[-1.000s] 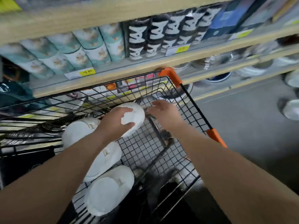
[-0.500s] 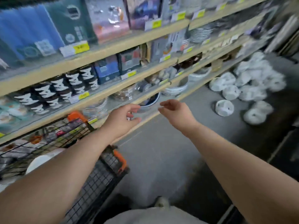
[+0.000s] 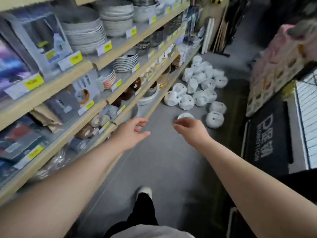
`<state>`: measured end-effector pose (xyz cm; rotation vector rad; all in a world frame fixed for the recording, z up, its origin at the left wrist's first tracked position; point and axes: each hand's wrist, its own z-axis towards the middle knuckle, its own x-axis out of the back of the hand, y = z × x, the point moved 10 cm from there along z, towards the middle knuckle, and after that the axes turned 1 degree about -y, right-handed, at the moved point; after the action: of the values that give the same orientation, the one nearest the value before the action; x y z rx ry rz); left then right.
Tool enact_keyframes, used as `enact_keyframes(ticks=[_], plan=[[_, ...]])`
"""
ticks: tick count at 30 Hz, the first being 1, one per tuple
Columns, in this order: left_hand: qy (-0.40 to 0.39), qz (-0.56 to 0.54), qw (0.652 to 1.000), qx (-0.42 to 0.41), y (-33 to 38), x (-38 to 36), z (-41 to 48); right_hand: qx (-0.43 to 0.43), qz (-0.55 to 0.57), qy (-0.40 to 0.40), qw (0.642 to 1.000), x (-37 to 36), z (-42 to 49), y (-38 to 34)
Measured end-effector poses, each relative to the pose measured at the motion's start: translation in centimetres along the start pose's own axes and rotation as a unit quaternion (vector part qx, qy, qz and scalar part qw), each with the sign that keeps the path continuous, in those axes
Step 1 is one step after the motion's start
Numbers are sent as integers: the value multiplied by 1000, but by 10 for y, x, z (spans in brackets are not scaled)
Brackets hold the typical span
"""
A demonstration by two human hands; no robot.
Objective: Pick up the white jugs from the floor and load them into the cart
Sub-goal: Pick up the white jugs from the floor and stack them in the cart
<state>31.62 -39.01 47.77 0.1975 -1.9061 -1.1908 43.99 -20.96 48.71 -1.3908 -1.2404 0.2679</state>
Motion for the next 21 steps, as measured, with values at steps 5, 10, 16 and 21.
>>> enact_keyframes(ticks=[5,10,16,21], plan=[[-63,19,997,-46,49,-15,126,-59,44,58,996,57,89,6],[-111,37,990,-78,87,-43,223,-87,58,111,988,113,154,23],[-140,44,986,-74,111,-91,334,-115,54,115,985,170,252,71],[-122,13,992,-17,116,-137,438,-122,41,78,989,214,371,109]])
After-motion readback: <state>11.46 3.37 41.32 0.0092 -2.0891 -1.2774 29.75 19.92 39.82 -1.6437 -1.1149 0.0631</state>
